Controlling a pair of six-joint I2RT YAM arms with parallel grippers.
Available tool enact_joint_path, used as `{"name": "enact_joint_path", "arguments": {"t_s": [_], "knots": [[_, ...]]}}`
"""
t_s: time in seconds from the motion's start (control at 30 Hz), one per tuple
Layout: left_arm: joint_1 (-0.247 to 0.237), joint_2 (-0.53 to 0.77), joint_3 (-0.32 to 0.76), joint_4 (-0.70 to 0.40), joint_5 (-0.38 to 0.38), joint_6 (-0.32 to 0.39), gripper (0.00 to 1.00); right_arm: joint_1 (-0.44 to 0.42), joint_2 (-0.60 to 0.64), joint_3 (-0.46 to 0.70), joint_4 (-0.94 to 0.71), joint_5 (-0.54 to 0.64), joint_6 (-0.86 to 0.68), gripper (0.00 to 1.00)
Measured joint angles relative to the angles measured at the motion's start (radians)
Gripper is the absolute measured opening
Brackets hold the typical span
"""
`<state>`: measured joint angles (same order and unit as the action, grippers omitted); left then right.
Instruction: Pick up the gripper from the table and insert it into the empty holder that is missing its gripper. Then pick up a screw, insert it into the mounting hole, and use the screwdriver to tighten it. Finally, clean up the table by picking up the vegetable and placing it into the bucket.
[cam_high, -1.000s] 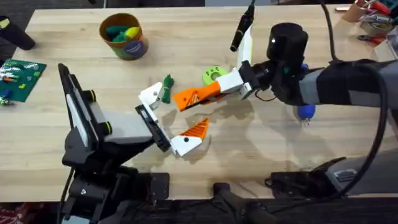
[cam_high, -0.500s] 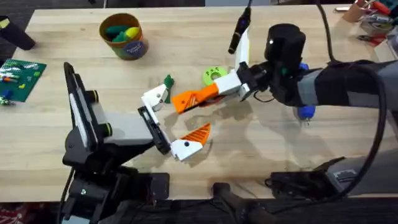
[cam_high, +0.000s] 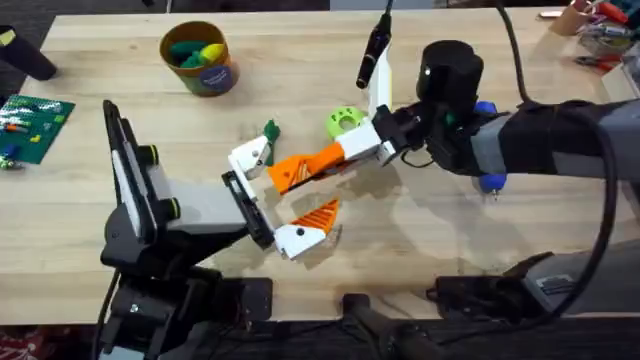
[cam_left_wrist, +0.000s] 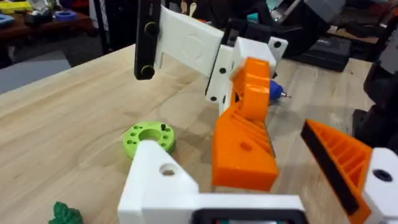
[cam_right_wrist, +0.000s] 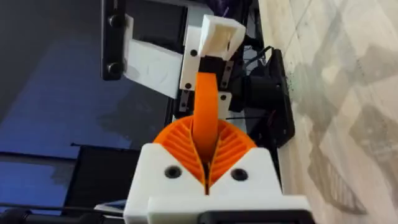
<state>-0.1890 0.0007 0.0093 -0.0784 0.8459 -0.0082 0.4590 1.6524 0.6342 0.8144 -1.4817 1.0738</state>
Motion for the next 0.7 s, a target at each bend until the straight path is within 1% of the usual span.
{"name": "enact_joint_path", "arguments": {"t_s": [0.7], "knots": [[0.0,0.0,0.0,0.0,0.0,0.0,0.986,0.001,0.0,0.0,-0.014,0.076,0.027,0.02]]}}
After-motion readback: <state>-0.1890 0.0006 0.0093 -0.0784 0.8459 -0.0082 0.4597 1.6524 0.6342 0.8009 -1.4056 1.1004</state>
